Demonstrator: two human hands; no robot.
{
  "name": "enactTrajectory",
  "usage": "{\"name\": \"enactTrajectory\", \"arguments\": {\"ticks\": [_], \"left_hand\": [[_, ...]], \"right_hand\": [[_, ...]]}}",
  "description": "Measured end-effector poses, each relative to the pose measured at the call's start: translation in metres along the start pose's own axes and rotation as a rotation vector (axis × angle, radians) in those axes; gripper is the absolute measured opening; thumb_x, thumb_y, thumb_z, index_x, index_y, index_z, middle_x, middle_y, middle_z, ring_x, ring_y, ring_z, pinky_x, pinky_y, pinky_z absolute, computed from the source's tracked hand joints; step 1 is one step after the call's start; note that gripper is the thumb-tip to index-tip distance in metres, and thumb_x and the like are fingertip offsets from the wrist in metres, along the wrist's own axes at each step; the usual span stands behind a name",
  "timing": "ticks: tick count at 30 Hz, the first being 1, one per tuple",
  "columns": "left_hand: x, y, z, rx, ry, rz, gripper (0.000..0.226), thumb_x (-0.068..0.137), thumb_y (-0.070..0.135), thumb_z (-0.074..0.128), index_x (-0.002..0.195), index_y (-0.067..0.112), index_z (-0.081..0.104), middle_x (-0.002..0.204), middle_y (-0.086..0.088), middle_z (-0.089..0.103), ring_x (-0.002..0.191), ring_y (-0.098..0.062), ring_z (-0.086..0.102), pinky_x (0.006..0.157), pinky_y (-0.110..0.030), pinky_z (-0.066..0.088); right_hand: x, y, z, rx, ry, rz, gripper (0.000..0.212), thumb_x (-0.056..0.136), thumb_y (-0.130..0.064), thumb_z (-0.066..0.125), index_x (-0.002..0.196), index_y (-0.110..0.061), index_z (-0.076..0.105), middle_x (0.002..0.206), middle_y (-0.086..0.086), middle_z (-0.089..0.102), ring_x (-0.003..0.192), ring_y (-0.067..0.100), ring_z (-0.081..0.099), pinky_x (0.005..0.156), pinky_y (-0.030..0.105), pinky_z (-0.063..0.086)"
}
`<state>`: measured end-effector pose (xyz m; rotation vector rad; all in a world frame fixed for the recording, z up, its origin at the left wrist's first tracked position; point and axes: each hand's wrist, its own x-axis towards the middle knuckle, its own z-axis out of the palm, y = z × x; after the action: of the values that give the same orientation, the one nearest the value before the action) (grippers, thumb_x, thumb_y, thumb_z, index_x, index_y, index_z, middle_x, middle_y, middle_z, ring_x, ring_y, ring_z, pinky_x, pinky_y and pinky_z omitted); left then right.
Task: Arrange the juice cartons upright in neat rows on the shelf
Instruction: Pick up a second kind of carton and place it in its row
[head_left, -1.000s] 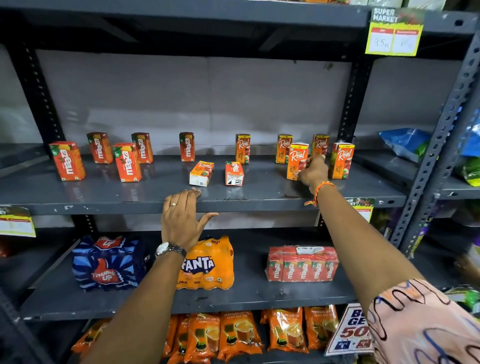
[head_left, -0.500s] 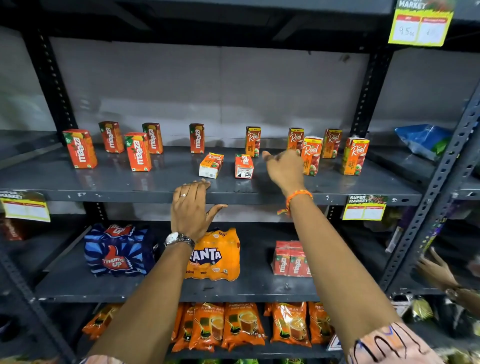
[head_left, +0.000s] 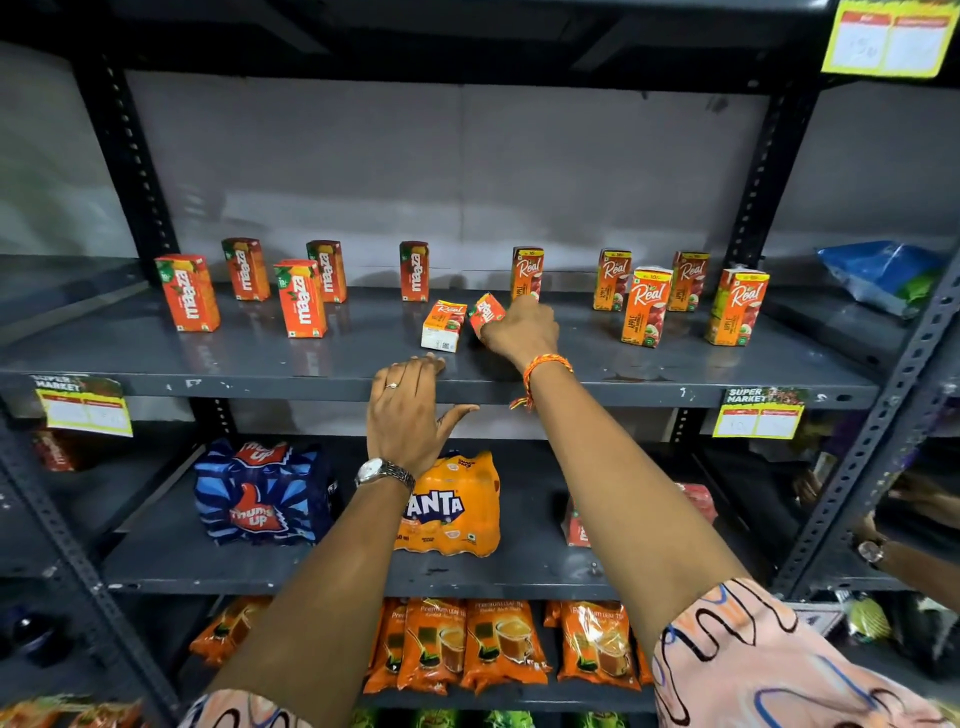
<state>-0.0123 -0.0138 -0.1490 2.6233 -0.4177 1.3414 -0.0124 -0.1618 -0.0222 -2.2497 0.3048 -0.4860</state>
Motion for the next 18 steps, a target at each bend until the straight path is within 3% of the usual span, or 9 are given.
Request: {"name": "enactTrajectory", "arguments": {"ticks": [3, 5, 7, 11, 13, 15, 18], "left_hand": [[-0.001, 0.004, 0.000, -0.003, 0.005, 0.007, 0.071, 0.088, 0.074, 0.038, 0.119, 0.014, 0.060, 0.113, -0.004, 0.067, 0.106, -0.025, 0.061, 0.098, -0.041, 0.041], [-0.001, 0.006, 0.000, 0.005, 0.004, 0.011, 0.071, 0.088, 0.074, 0.038, 0.119, 0.015, 0.059, 0.113, -0.004, 0.066, 0.105, -0.025, 0.061, 0.098, -0.041, 0.041], [-0.002, 0.007, 0.000, 0.008, 0.002, 0.013, 0.070, 0.088, 0.074, 0.040, 0.119, 0.014, 0.059, 0.112, -0.003, 0.066, 0.105, -0.025, 0.062, 0.098, -0.041, 0.041], [-0.003, 0.005, 0.002, 0.025, 0.015, 0.018, 0.069, 0.088, 0.072, 0.043, 0.120, 0.014, 0.059, 0.112, -0.004, 0.067, 0.105, -0.025, 0.062, 0.098, -0.041, 0.041], [-0.003, 0.006, 0.003, 0.025, 0.020, 0.017, 0.069, 0.087, 0.072, 0.044, 0.120, 0.014, 0.059, 0.113, -0.004, 0.067, 0.105, -0.025, 0.062, 0.098, -0.041, 0.040], [-0.003, 0.006, 0.004, 0.030, 0.020, 0.013, 0.068, 0.087, 0.072, 0.046, 0.120, 0.014, 0.059, 0.113, -0.004, 0.067, 0.105, -0.025, 0.063, 0.098, -0.042, 0.041], [-0.004, 0.007, 0.005, 0.035, 0.017, 0.007, 0.069, 0.087, 0.072, 0.045, 0.120, 0.014, 0.059, 0.113, -0.005, 0.067, 0.105, -0.026, 0.063, 0.098, -0.042, 0.040]], "right_hand": [[0.005, 0.003, -0.005, 0.121, 0.004, 0.076, 0.032, 0.079, -0.024, 0.063, 0.100, -0.001, 0.068, 0.107, 0.020, 0.071, 0.100, 0.038, 0.069, 0.090, 0.043, 0.058], [0.012, 0.012, -0.010, 0.240, 0.021, 0.128, 0.033, 0.074, -0.025, 0.055, 0.095, -0.003, 0.068, 0.099, 0.017, 0.073, 0.088, 0.037, 0.072, 0.084, 0.046, 0.060], [0.013, 0.018, -0.016, 0.371, 0.034, 0.155, 0.020, 0.078, -0.022, 0.056, 0.085, -0.005, 0.065, 0.089, 0.013, 0.071, 0.076, 0.033, 0.073, 0.077, 0.048, 0.062], [0.006, 0.021, -0.029, 0.662, 0.040, 0.210, 0.019, 0.090, -0.012, 0.059, 0.072, -0.012, 0.054, 0.092, 0.014, 0.070, 0.076, 0.028, 0.071, 0.077, 0.044, 0.062], [0.000, 0.022, -0.035, 0.811, 0.016, 0.189, 0.017, 0.095, -0.011, 0.058, 0.078, -0.011, 0.055, 0.089, 0.008, 0.067, 0.080, 0.021, 0.067, 0.076, 0.038, 0.059], [-0.009, 0.021, -0.043, 0.930, -0.019, 0.130, 0.010, 0.097, -0.011, 0.056, 0.099, -0.003, 0.063, 0.097, 0.006, 0.066, 0.092, 0.019, 0.065, 0.073, 0.028, 0.056], [-0.024, 0.021, -0.056, 1.005, -0.026, 0.027, 0.033, 0.099, -0.008, 0.052, 0.129, 0.004, 0.057, 0.113, 0.008, 0.065, 0.105, 0.021, 0.065, 0.079, 0.024, 0.056]]}}
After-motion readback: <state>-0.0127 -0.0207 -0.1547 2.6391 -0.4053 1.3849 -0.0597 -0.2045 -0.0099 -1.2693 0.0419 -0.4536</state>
